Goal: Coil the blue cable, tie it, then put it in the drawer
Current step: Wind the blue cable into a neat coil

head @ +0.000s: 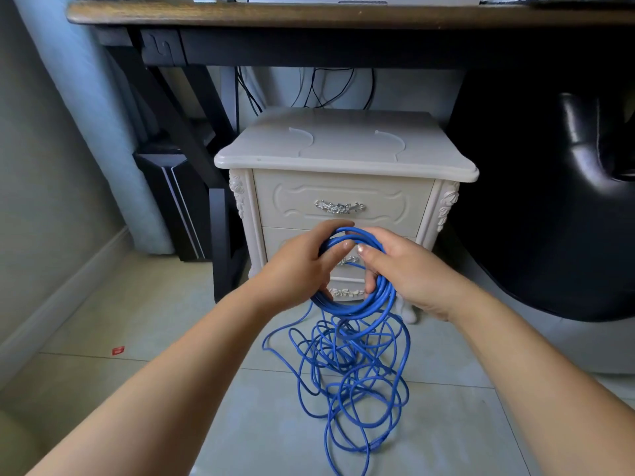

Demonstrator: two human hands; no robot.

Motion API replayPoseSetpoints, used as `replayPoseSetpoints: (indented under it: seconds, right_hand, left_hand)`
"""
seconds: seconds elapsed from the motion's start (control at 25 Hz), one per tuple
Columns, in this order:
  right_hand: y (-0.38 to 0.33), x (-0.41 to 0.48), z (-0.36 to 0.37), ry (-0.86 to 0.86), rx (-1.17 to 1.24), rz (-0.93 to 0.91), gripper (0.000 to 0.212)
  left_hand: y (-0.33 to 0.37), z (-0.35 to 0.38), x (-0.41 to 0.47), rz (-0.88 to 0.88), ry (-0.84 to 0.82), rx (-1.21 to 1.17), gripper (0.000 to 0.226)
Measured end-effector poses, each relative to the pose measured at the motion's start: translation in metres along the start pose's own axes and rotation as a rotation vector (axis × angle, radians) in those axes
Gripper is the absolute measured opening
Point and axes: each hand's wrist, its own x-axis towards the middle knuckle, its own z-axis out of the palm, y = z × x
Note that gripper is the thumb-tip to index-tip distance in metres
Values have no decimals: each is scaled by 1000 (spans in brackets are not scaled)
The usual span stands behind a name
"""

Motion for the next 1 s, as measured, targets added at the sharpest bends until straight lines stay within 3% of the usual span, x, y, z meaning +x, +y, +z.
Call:
replayPoseSetpoints:
  seconds: [0.12,0.24,0.36,0.52,0.6,0.72,0.84,1.0]
  right_hand:
    - [3,1,2,94,90,10,19]
    - [4,1,9,188,525,72,11]
    - [1,0,25,206,876,208,29]
    - [-7,3,30,378,1113,274,49]
    - [-9,3,27,440,1122,317,53]
    - [-7,5,23,502,984,350,39]
    - [-8,10,14,534,762,357,34]
    - [-7,13,12,465,368,261,39]
  left_hand:
    - [1,7,1,50,98,39,27]
    - [1,12,4,22,222,-56,16]
    - [-1,21,7,-106,385,-291,17]
    - [8,42,-3,-149,494,-291,19]
    - [10,49,-6,-152,480,-255,21]
    - [5,47,-7,-162,405,-199,24]
    - [7,35,-5,-167,231,-221,10]
    - [12,23,0,-160,159,-226,34]
